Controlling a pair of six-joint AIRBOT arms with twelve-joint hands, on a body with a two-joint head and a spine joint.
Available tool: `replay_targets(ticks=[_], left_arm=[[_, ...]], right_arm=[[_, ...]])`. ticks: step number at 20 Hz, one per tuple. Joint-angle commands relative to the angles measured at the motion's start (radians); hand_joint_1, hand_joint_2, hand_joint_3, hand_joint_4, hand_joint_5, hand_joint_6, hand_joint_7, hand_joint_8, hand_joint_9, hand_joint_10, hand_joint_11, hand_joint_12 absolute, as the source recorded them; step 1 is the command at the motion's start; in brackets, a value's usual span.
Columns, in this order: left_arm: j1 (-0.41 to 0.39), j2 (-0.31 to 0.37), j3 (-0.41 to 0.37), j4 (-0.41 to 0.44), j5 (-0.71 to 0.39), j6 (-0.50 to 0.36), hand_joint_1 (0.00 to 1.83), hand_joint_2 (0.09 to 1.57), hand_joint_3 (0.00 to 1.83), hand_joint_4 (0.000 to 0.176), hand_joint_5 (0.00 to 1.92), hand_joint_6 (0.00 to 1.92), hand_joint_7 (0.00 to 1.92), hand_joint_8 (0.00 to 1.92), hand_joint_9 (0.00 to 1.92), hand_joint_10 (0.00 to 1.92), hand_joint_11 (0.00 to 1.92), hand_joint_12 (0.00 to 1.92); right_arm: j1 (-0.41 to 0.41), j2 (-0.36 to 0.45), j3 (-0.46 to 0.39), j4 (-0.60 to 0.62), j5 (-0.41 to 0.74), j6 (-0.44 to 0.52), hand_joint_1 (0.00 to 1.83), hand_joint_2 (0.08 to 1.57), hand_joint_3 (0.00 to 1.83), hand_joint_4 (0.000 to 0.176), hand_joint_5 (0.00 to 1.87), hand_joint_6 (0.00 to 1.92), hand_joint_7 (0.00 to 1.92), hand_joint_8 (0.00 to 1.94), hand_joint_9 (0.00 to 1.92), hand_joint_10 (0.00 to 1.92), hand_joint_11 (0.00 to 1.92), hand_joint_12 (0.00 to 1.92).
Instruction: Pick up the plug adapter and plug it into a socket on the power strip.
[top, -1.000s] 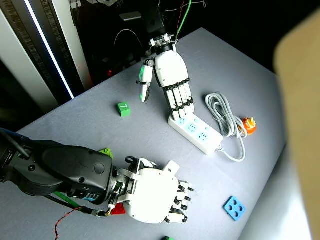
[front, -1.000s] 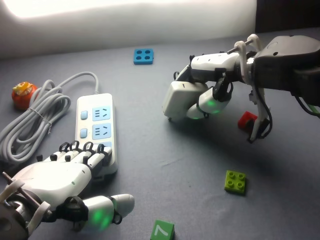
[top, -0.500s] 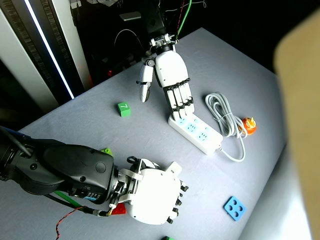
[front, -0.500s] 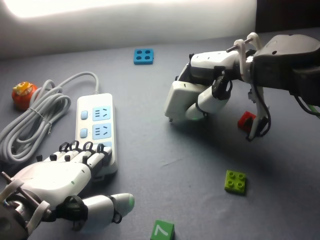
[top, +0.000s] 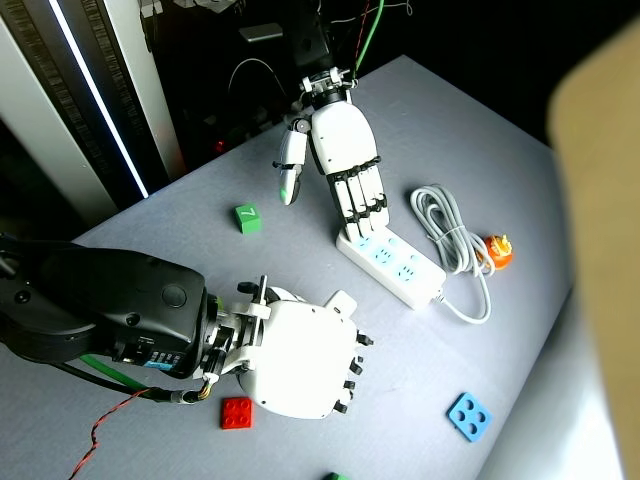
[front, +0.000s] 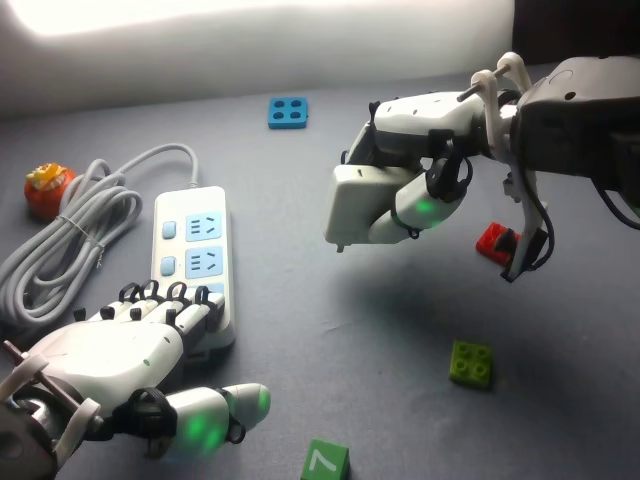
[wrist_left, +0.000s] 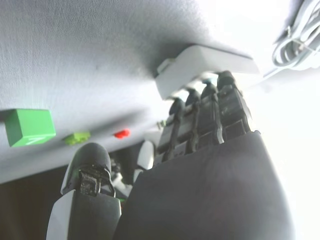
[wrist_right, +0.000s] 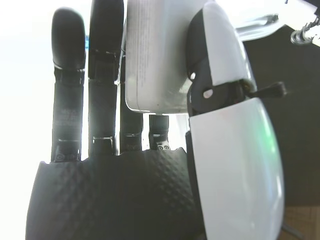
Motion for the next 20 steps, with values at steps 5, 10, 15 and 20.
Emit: replay_targets(ticks=[5, 10, 15, 20], left_arm=[[-0.007, -0.006, 0.004, 0.006, -0.006, -0.003, 0.0, 1.24, 0.0, 0.0, 0.02, 0.01, 0.05, 0.01, 0.03, 0.01, 0.02, 0.01], [-0.008, -0.006, 0.005, 0.006, -0.005, -0.003, 0.0, 1.22, 0.0, 0.0, 0.06, 0.01, 0.07, 0.01, 0.07, 0.0, 0.01, 0.17], [-0.011, -0.006, 0.008, 0.006, 0.004, -0.002, 0.0, 1.24, 0.0, 0.0, 0.04, 0.01, 0.06, 0.0, 0.04, 0.01, 0.0, 0.13], [-0.011, -0.006, 0.01, 0.006, 0.011, -0.002, 0.0, 1.23, 0.0, 0.0, 0.04, 0.0, 0.05, 0.0, 0.05, 0.01, 0.0, 0.16]], right_arm=[[0.082, -0.017, -0.005, 0.012, 0.093, -0.147, 1.24, 1.1, 0.0, 0.0, 0.94, 0.95, 1.09, 0.94, 1.02, 0.71, 0.67, 1.35], [0.128, -0.051, -0.02, 0.012, 0.145, -0.274, 1.23, 1.11, 0.0, 0.0, 0.93, 0.98, 1.08, 0.95, 1.01, 0.71, 0.65, 1.36], [0.19, -0.098, -0.023, 0.013, 0.183, -0.312, 1.23, 1.11, 0.0, 0.0, 0.91, 1.0, 1.07, 0.97, 1.0, 0.72, 0.62, 1.36], [0.221, -0.169, -0.016, 0.012, 0.26, -0.422, 1.23, 1.1, 0.0, 0.0, 0.94, 0.96, 1.08, 0.94, 1.01, 0.7, 0.64, 1.33]])
